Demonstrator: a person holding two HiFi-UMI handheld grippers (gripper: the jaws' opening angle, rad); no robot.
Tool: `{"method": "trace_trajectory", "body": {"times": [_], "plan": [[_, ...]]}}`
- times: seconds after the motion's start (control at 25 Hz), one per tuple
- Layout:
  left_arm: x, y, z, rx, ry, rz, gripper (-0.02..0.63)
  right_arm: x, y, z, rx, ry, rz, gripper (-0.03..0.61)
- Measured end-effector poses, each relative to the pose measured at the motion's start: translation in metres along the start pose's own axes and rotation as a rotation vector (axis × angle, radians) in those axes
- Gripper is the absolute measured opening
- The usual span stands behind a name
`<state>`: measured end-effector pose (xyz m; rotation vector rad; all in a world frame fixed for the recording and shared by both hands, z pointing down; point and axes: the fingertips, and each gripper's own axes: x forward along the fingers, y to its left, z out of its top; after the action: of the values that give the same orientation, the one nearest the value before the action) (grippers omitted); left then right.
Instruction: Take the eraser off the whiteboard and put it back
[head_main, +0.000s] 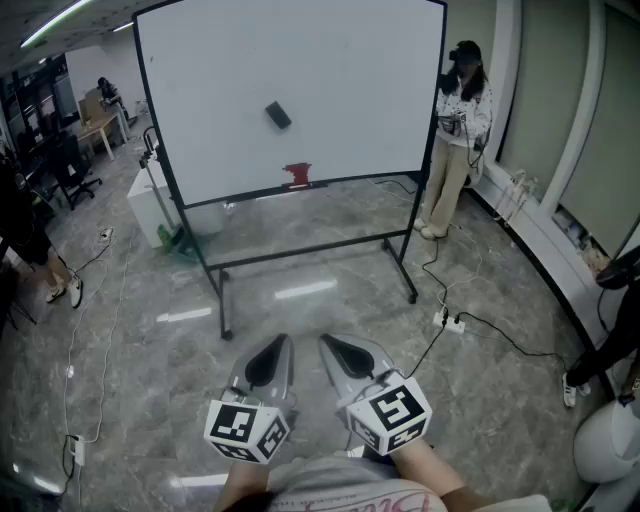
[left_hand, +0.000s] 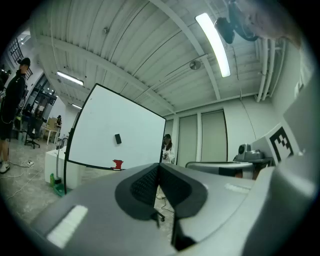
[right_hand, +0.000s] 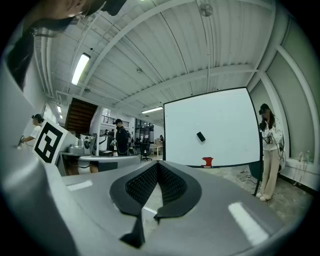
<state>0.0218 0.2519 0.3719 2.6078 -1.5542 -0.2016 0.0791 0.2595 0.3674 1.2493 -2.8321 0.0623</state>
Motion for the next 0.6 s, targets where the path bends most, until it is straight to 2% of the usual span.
{"method": "trace_trajectory", "body": {"times": [0.6], "plan": [[0.016,0.005,-0.008,-0.030,-0.014,0.072,-0.002,0.004,-0.019,-0.014,-0.001,0.032,0.048,0.002]]}}
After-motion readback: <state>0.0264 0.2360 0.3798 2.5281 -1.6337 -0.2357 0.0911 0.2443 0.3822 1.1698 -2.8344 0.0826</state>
